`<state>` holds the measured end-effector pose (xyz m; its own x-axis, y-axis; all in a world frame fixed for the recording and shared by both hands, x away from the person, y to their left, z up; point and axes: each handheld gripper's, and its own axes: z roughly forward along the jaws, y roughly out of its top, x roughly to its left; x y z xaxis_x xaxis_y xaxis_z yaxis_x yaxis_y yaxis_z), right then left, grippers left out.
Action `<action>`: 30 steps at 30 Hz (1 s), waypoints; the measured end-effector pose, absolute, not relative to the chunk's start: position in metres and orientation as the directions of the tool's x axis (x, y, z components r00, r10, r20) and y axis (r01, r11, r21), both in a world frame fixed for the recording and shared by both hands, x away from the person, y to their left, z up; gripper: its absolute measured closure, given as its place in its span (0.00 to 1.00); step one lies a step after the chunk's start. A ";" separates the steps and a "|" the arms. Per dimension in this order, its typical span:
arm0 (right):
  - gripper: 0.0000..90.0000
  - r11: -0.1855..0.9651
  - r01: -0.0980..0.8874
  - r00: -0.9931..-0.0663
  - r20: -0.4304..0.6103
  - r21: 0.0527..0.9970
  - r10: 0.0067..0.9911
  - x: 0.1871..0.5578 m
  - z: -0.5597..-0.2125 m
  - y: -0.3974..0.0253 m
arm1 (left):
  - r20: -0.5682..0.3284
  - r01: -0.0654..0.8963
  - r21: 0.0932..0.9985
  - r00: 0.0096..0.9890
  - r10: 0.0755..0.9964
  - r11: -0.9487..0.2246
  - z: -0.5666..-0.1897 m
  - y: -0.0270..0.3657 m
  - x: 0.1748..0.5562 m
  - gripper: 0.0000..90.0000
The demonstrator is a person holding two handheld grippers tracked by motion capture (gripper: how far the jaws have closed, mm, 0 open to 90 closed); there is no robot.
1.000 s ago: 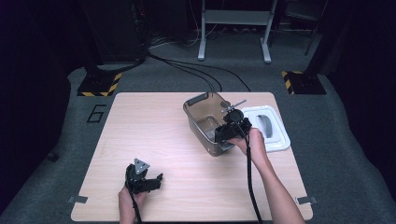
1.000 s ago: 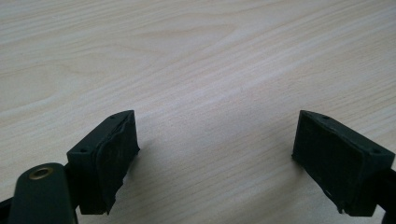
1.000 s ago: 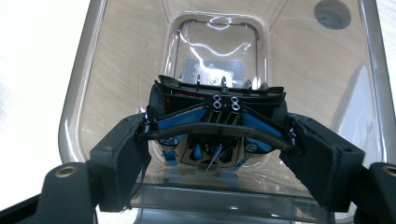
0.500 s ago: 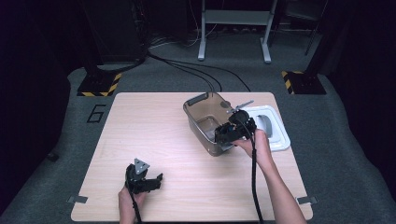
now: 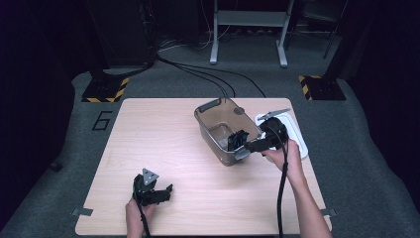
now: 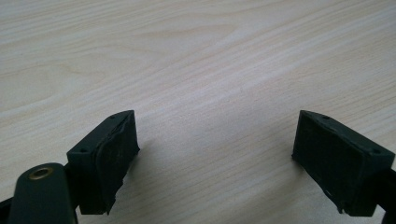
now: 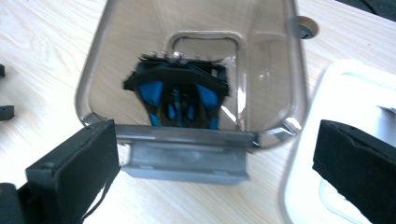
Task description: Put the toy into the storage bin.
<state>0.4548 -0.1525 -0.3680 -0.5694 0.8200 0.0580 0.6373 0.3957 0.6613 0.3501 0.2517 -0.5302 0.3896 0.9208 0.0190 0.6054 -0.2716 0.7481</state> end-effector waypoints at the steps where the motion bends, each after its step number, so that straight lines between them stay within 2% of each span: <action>1: 0.00 0.388 0.639 -0.563 0.060 0.664 0.824 0.455 -0.368 -0.157 | 0.019 0.605 0.748 0.389 0.921 -0.272 -0.530 0.252 0.350 0.15; 9: 0.00 0.317 0.675 -0.495 0.091 0.666 0.864 0.459 -0.382 -0.198 | 0.023 0.604 0.748 0.390 0.921 -0.274 -0.530 0.251 0.350 0.15; 21: 0.00 0.243 0.732 -0.398 0.110 0.637 0.911 0.477 -0.427 -0.236 | 0.024 0.604 0.747 0.391 0.920 -0.276 -0.530 0.251 0.350 0.15; 30: 0.00 0.125 0.768 -0.268 0.137 0.628 0.954 0.501 -0.468 -0.259 | 0.013 0.609 0.746 0.389 0.921 -0.268 -0.530 0.252 0.350 0.15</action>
<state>0.5014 -0.2586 -0.4676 -0.2676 0.9537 0.1371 0.7684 0.1254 0.6275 0.3502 0.2519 -0.5301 0.3894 0.9210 0.0132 0.6090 -0.2682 0.7464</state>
